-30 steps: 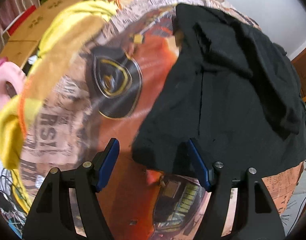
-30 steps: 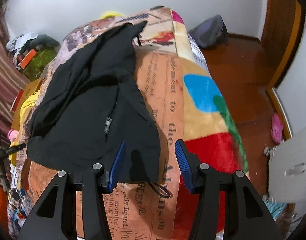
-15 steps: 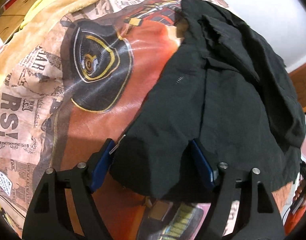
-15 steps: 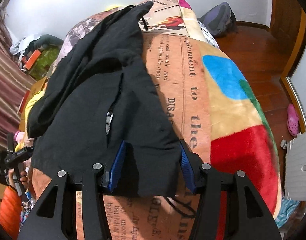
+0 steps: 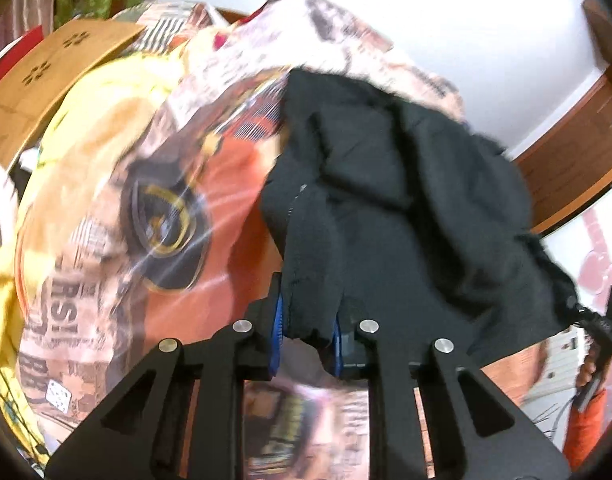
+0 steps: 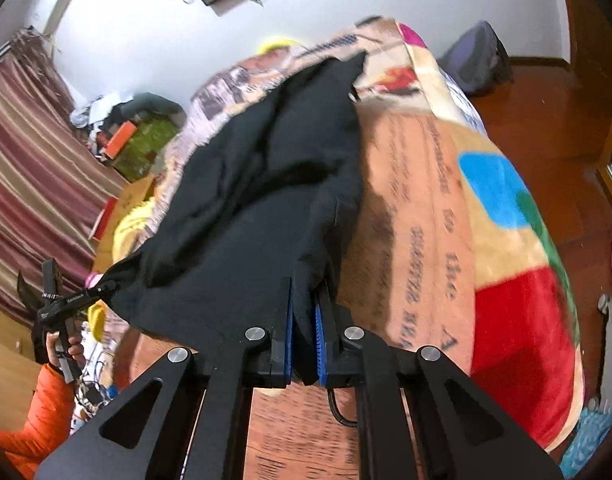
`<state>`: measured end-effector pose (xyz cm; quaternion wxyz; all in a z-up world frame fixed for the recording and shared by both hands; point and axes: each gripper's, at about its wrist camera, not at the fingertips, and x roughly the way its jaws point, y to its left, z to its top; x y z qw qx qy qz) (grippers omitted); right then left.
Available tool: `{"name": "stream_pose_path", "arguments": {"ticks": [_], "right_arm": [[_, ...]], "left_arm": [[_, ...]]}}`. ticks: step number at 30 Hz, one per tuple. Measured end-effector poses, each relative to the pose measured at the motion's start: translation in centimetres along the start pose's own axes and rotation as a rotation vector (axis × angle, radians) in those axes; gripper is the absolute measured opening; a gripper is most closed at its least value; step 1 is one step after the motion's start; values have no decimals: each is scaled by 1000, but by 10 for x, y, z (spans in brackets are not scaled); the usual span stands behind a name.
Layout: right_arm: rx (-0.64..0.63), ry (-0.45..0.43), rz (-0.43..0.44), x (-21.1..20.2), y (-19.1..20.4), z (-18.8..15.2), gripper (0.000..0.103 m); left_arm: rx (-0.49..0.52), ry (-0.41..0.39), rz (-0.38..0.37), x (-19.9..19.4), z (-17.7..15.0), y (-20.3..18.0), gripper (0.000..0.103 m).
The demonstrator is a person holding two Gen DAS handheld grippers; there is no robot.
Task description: Fold large clothes
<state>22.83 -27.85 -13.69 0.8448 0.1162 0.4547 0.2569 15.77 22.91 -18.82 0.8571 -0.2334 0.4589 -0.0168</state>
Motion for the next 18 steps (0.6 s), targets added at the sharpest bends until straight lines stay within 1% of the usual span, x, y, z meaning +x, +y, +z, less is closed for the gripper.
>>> {"name": "stream_pose_path", "arguments": {"ticks": [2,4,6,8,10,12,14,18], "right_arm": [[-12,-10,9,1,7,13,7],[-17,-16,35,0,11,28,7],[-48,-6,22,3,18,45,6],[-78,-3,15,7,25,58,6],[-111,-4,9,15,32,75,6],[-138,-11,-8,22,36,88,6],[-151,-29,-19,29,37,106,6],[-116,-91,-37,43,23,151,5]], "left_arm": [[10,-19,-40,-7,15,-15,17],[23,-35,-82,-15,30,-30,17],[26,-50,-120,-19,46,-40,17],[15,-61,-175,-23,63,-50,17],[9,-71,-207,-24,80,-57,16],[5,-80,-216,-26,95,-61,16],[-18,-87,-236,-20,117,-62,16],[-43,-139,-211,-4,157,-53,15]]}}
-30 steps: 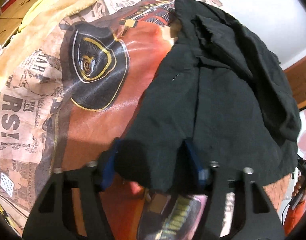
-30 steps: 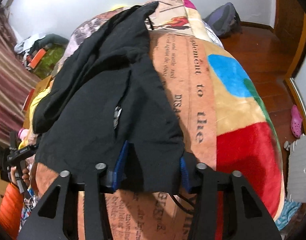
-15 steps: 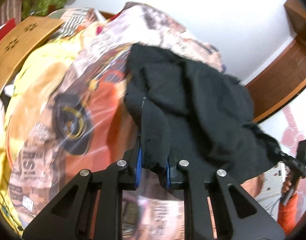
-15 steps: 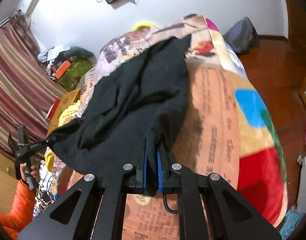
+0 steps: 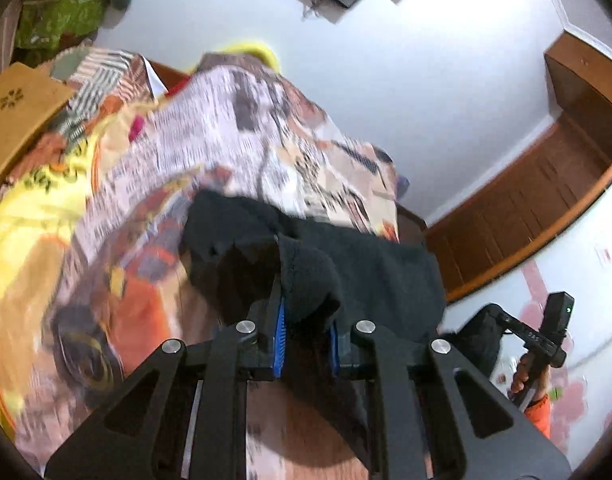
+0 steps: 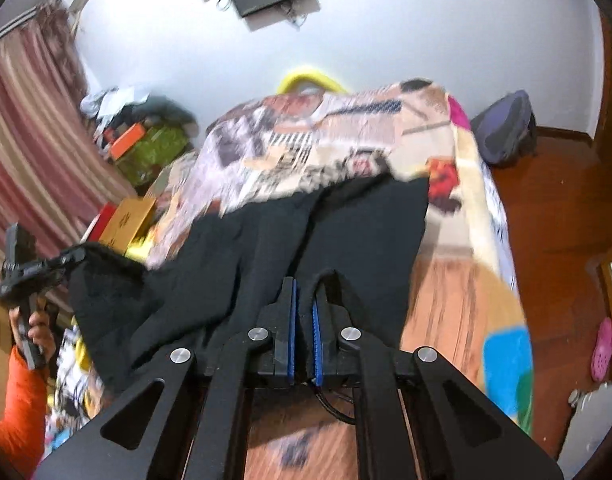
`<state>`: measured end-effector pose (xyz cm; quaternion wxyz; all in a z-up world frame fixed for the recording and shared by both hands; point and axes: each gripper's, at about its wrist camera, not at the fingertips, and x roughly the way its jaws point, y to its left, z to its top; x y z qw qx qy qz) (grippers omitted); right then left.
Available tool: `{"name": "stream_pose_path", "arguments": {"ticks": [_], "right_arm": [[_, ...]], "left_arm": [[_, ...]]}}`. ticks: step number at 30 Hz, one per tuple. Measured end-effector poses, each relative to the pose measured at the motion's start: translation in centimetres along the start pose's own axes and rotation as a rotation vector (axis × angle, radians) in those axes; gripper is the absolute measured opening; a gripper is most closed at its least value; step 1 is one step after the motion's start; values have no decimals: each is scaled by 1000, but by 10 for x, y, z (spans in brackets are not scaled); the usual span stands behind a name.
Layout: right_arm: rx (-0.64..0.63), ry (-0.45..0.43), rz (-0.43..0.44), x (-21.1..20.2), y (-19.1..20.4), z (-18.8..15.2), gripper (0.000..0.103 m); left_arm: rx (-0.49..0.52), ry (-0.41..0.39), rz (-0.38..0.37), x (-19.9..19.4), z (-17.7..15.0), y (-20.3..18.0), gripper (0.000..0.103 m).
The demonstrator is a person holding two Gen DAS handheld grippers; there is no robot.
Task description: Fold large clothes
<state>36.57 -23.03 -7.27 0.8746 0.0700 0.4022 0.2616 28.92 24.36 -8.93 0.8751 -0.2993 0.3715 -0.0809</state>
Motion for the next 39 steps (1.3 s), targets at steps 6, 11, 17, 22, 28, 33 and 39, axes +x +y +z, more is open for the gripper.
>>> {"name": "stream_pose_path", "arguments": {"ticks": [6,11,17,22,28,33,39], "right_arm": [[86,-22,-46,62,-39,36,5],[179,1,-104,112,-78,47,5],[187,52,-151,143,-90,38,6],[182,83,-171,136,-89,42,9],[147,105,-309,108,-73,47,42],[110,21,-313,65,-49,38,47],[-38,-25,-243,46,6,26,47]], "left_arm": [[-75,-27,113,61,51,49,14],[-125,12,226,124,63,95,15],[-153,130,267,192,49,127,20],[-37,117,412,183,50,109,31],[121,43,537,131,57,72,49],[253,-32,515,91,47,23,59],[368,-23,420,83,20,-31,61]]}}
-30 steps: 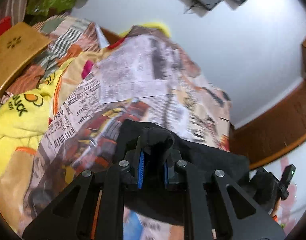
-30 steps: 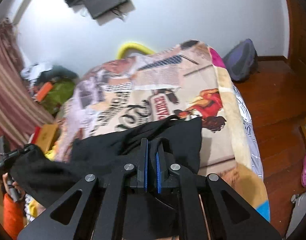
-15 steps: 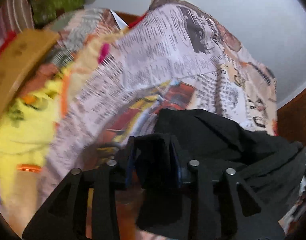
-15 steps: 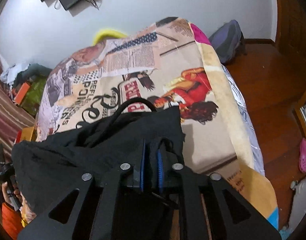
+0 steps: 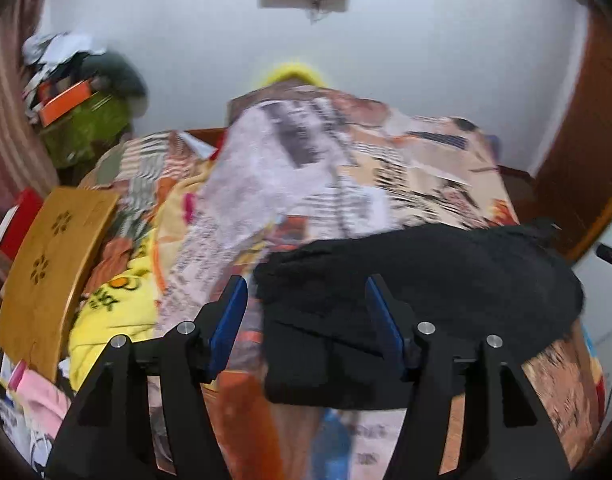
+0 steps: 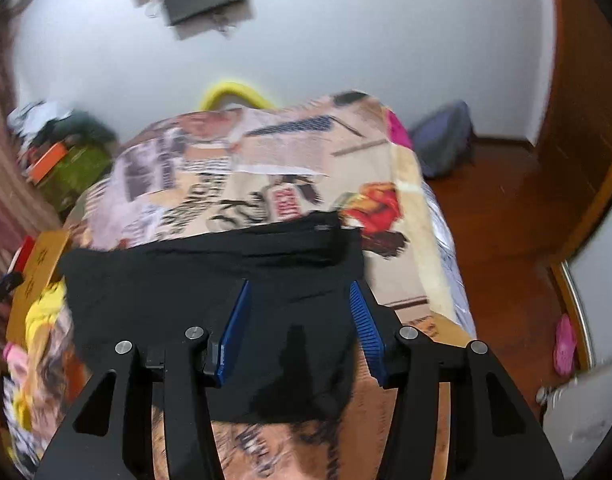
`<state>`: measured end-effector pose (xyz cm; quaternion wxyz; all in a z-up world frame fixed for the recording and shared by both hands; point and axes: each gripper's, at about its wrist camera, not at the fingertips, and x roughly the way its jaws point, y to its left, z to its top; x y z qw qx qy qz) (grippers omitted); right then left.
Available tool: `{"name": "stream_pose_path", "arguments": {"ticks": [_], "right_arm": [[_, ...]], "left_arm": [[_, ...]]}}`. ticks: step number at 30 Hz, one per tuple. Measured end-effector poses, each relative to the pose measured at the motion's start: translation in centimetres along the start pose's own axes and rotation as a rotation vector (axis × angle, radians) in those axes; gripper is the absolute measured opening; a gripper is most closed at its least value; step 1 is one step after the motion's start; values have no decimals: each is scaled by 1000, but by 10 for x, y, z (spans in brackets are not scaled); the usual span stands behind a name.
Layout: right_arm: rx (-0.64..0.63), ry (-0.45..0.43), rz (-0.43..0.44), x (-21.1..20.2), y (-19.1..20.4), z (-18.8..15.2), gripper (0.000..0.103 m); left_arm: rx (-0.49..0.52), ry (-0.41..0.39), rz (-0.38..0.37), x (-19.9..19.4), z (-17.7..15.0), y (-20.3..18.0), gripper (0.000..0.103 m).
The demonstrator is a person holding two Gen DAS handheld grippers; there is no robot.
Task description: Fold large clothes
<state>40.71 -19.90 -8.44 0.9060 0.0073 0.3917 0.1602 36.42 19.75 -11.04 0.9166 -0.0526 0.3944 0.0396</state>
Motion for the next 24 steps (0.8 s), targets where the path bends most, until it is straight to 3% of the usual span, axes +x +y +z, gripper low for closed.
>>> {"name": "stream_pose_path", "arguments": {"ticks": [4,8,14,18,21,24], "right_arm": [[-97,-20,70,-2,38,-8,47],[-189,-7,127,19,74,-15,47],[-283,62,84,76,101,-22,47],[-249,112,73,116,94,-24,50],[-235,97,97,122,87,-25,59],[-227,93,102,119,85,-29,60]], "left_arm": [[54,33,-92,7,-12,-36,61],[91,69,-130,32,-21,-65,61],[70,126,-122,93,-24,-86,62],[58,130,-116,124,-21,-91,74],[36,114,-117,139,-19,-91,87],[-34,132,-150,152,-20,-83,95]]}}
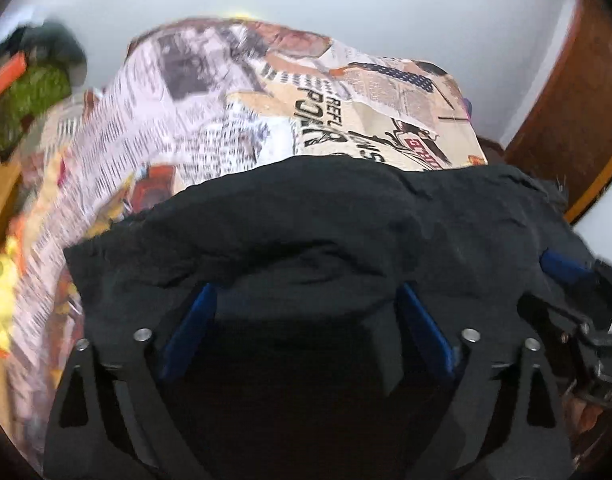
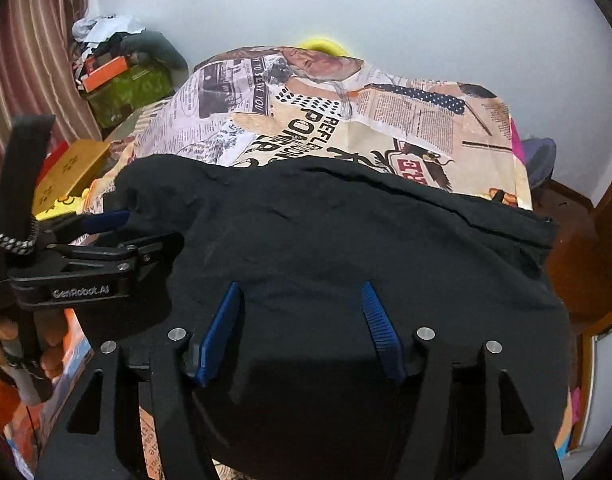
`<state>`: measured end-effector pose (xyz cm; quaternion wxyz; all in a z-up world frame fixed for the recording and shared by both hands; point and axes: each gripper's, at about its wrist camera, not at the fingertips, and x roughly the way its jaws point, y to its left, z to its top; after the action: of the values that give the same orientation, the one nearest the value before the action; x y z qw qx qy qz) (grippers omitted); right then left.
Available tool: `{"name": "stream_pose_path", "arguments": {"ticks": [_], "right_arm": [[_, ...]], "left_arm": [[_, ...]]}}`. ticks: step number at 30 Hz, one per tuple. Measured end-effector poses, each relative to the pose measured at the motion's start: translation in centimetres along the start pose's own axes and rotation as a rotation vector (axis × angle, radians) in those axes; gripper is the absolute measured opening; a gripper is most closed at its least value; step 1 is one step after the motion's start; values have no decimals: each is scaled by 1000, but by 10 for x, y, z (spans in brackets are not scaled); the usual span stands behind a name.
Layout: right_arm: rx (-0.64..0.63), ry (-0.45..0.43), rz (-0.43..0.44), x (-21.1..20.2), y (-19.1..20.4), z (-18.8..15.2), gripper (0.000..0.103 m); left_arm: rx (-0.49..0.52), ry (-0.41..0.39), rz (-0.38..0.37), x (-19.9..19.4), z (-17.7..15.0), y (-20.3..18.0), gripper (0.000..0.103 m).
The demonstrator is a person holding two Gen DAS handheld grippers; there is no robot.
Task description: Fold large clothes
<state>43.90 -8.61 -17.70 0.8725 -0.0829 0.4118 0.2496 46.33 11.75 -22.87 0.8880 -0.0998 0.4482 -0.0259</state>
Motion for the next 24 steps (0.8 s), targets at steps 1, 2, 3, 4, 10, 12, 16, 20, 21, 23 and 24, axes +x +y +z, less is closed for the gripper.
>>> {"name": "stream_pose_path", "arguments": {"ticks": [1,2,3,4,10,12,16,20,21,23,24], "right_arm": [[-7,-2,-9,-2,3,-1,60],[-14,-2,-20,-4,5,-2,60],[-22,1,-35,-6,8,-3,61],[-31,3,-49,-7,11,-5,61],[-68,27,-102,-18,14,-17,71],[-73,32,-107,-24,14,-21,71],[-87,36,-124,-34,16,-26,72],[-96,21,-135,-46,20,-28,72],[-97,0,-134,-52,22,-28,72],[-95,-48,-128,-62,26,-28,72],[-91,-72,-121,-67,29,-26,72]], "left_arm": [[-36,10,-26,2,-1,5,95],[-51,14,-36,2,-2,7,95],[-55,14,-40,0,-3,7,95],[-50,11,-36,-3,-6,7,95],[-21,7,12,-27,-30,3,95],[-6,1,26,-37,-39,3,95],[-8,-18,67,-62,-56,10,94],[-104,-71,97,-90,-70,35,94],[-148,-79,95,-96,-74,44,94],[-227,-70,78,-104,-81,65,94],[-265,-69,67,-105,-86,74,94]]}}
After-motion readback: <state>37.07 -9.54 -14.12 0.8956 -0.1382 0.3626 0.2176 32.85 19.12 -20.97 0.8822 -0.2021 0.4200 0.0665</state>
